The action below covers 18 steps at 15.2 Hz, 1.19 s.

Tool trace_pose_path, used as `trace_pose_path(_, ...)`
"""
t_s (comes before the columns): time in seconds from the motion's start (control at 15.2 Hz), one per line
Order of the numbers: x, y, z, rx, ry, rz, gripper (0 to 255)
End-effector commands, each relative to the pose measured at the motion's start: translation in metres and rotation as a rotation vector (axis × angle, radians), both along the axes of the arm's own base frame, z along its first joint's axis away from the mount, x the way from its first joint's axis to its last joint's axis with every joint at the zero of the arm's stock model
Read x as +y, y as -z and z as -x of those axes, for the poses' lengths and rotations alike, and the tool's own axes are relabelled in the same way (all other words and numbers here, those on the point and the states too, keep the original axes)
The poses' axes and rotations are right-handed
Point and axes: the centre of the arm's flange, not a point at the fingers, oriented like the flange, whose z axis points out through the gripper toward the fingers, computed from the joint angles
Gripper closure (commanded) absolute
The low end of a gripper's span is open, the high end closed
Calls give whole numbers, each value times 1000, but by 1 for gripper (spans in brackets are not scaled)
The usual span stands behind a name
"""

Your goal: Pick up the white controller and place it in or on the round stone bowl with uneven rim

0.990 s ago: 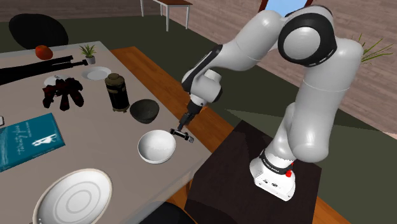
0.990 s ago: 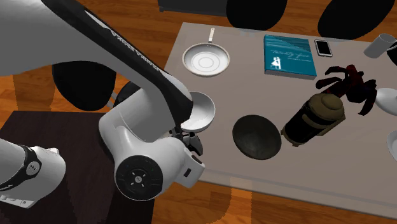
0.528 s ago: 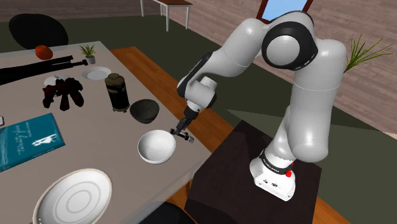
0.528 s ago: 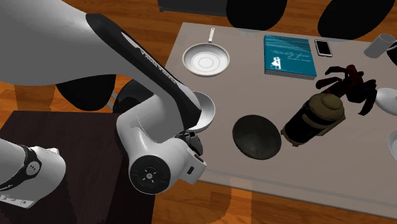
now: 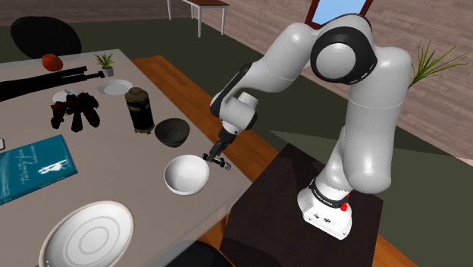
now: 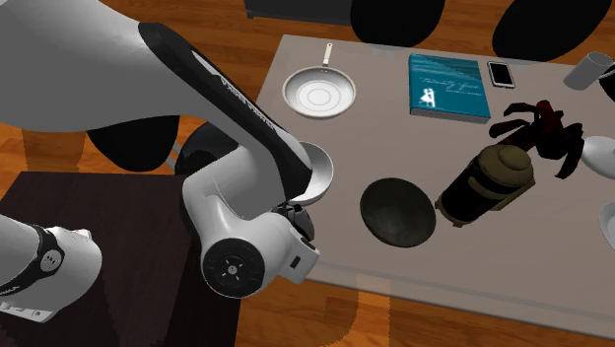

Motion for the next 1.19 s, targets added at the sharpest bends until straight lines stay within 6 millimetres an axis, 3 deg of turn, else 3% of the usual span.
trace_pose_path(0.0, 0, 0, 0, 0, 0, 0, 255)
trace_pose_path(0.59, 0, 0, 0, 0, 0, 0, 255)
trace_pose_path(1.12, 0, -42, 0, 0, 0, 0, 255)
